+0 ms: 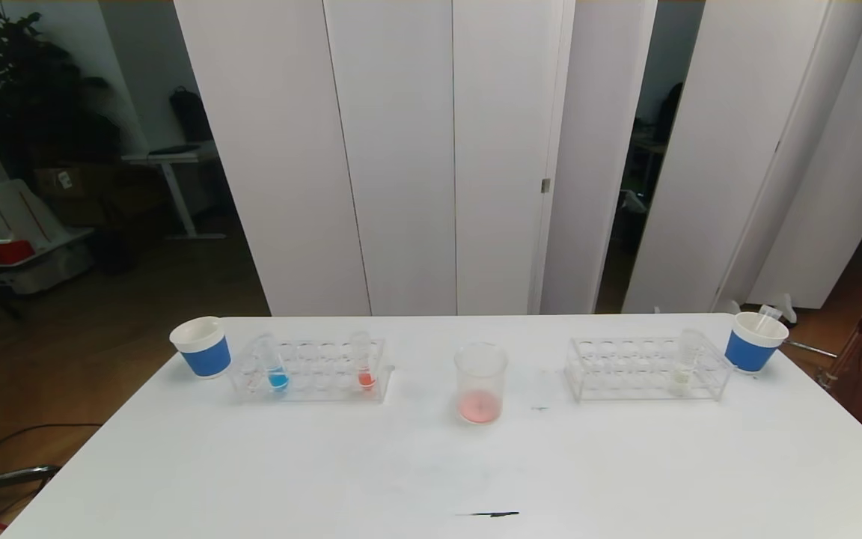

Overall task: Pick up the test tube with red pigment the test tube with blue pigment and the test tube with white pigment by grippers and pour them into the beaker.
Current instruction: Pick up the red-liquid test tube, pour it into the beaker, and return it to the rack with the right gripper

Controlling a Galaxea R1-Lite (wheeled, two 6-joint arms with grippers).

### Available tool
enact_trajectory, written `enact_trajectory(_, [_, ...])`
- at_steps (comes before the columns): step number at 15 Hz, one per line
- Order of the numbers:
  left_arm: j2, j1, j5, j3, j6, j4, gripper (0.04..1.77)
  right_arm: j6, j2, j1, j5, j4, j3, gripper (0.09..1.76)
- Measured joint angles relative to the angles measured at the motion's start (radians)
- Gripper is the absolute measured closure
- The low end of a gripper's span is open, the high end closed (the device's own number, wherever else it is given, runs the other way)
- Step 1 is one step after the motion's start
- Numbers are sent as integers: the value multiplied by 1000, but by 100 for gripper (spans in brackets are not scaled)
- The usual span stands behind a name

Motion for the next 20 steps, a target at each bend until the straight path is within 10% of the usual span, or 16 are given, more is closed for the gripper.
enact_trajectory(8, [0, -1, 0, 0, 0, 0, 6, 2, -270, 48, -31, 7, 304, 10])
enact_trajectory(20, [0, 0, 0, 0, 0, 0, 6, 17, -300, 49, -70, -24, 392, 10])
